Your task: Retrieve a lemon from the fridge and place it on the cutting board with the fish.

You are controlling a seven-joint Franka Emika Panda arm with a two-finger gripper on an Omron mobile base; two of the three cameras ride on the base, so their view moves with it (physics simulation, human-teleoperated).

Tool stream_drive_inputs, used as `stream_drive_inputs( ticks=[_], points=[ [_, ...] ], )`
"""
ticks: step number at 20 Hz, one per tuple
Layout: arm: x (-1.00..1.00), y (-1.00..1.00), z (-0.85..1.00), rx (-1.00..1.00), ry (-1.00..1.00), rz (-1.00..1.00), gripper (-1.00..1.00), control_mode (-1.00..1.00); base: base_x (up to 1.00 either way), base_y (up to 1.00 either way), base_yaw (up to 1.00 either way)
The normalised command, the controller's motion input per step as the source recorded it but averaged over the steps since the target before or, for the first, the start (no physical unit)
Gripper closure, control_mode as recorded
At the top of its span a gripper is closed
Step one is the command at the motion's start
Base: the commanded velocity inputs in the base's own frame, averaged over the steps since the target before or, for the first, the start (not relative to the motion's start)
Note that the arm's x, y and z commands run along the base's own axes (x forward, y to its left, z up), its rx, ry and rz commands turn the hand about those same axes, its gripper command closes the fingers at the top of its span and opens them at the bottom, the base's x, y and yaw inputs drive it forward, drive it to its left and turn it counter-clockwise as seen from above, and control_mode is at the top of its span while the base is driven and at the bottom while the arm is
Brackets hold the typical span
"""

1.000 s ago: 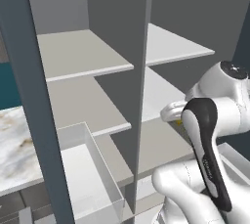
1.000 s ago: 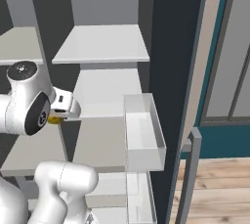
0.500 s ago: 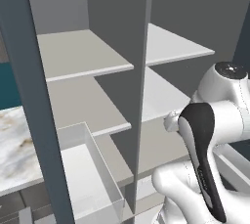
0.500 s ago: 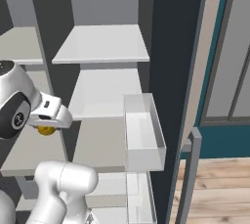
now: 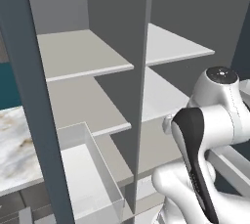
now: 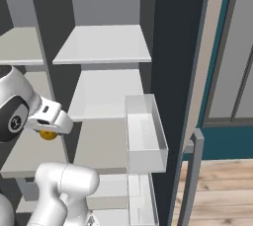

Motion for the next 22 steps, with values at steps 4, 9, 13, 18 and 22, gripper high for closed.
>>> stream_drive_inputs(
  ticks=[4,9,13,18,22],
  points=[
    [-0.05,0.00,0.00,0.00,0.00,0.00,1.00,-1.00,0.00,0.00,0.00],
    [-0.06,0.00,-0.01,0.00,0.00,0.00,1.00,1.00,-0.49,-0.01,0.00],
    [0.00,0.00,0.00,0.00,0.00,0.00,1.00,1.00,-0.85,-0.01,0.00],
    [0.00,0.00,0.00,0.00,0.00,0.00,1.00,1.00,-0.85,0.00,0.01],
    [0.00,0.00,0.00,0.00,0.00,0.00,1.00,1.00,-0.73,0.12,0.25]
  ],
)
